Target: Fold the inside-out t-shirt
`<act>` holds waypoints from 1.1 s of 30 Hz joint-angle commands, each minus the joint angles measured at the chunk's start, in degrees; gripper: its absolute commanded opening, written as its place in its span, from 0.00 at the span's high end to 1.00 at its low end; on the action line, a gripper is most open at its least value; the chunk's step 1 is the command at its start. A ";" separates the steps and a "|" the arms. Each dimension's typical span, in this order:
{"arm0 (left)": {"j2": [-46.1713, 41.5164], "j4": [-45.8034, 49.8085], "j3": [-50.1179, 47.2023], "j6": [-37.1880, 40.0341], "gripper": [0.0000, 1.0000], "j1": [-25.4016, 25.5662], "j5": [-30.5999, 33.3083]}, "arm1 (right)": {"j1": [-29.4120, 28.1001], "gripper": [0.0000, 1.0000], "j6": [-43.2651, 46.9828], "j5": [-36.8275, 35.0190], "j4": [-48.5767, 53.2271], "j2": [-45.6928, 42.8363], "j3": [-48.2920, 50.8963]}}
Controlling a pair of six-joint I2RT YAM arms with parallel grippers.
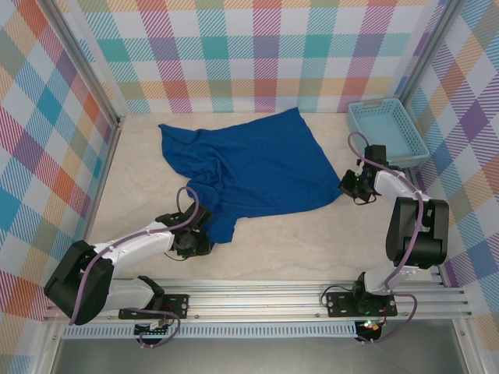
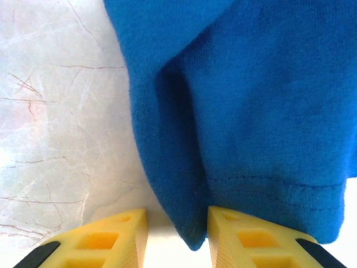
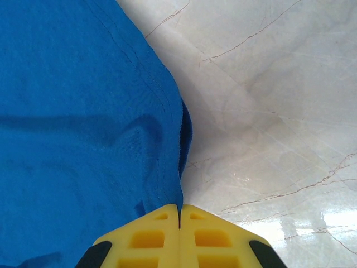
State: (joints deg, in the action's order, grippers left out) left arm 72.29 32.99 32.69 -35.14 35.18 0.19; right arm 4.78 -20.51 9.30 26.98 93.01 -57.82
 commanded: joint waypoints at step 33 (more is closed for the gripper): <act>-26.50 11.43 26.82 12.56 1.00 -17.19 7.89 | -0.58 1.00 -4.68 7.84 1.78 -27.39 -1.20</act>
State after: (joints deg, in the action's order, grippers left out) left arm 46.00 40.86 53.52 -27.38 19.81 9.87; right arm 4.40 -23.40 13.78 27.09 68.88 -56.16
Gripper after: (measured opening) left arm 0.049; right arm 0.047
